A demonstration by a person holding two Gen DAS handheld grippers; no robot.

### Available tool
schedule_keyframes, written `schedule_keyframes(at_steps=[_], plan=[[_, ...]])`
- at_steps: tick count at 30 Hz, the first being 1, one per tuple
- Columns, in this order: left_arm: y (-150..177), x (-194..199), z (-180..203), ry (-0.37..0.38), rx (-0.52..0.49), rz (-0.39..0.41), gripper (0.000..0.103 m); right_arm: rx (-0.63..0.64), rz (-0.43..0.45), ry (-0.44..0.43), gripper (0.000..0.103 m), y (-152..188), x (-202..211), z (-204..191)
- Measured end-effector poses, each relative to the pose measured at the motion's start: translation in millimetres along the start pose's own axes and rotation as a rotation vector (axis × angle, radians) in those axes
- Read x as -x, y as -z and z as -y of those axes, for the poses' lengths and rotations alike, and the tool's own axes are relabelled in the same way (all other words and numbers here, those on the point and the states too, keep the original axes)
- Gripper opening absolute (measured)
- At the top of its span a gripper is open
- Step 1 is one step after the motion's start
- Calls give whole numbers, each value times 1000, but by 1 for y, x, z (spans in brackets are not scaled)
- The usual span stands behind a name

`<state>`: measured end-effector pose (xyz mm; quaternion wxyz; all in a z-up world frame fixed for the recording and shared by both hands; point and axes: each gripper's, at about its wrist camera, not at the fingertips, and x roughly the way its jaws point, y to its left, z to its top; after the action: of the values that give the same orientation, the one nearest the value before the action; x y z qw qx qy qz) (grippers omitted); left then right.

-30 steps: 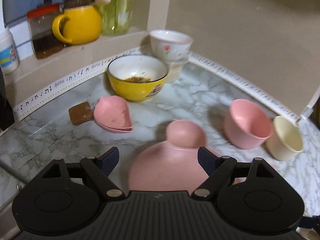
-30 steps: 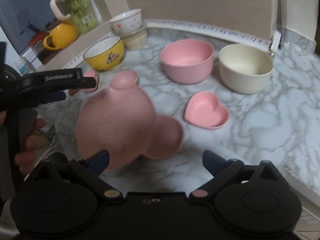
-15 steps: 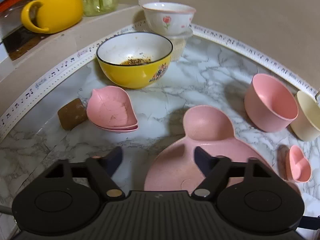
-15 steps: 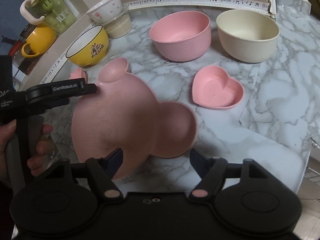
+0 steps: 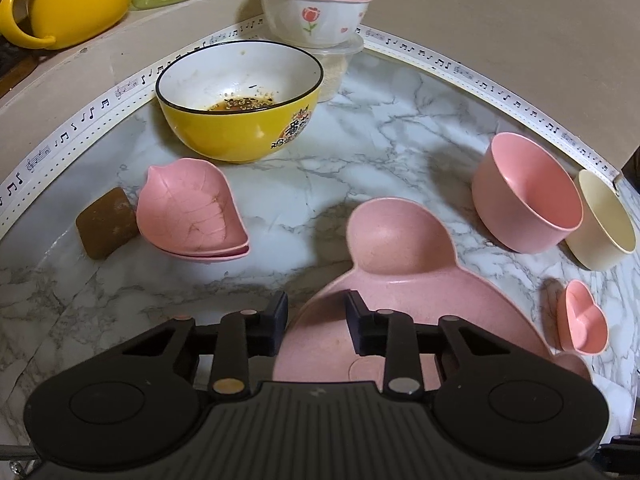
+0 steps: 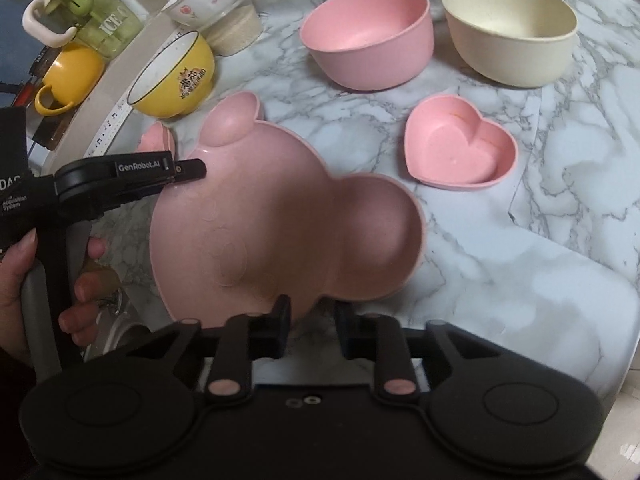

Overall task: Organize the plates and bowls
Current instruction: 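Carry the pink bear plate with both grippers toward the white plates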

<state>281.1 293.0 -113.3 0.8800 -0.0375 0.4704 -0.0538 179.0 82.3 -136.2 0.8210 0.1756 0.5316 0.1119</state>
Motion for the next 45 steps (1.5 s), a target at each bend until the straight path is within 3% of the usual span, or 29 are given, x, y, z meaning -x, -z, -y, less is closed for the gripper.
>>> schedule_keyframes(at_steps=[7, 24, 29, 35, 45], plan=[[8, 9, 0, 23, -25, -15, 21, 32, -11, 18, 13, -4, 5, 9], [43, 50, 35, 46, -21, -23, 15, 228, -43, -3, 13, -6, 50, 44], [49, 71, 70, 48, -54, 8, 15, 243, -28, -12, 13, -5, 77, 67], [49, 84, 112, 97, 0, 28, 15, 239, 1, -33, 13, -5, 112, 111], [40, 96, 225, 170, -56, 72, 15, 167, 76, -11, 13, -11, 174, 206]])
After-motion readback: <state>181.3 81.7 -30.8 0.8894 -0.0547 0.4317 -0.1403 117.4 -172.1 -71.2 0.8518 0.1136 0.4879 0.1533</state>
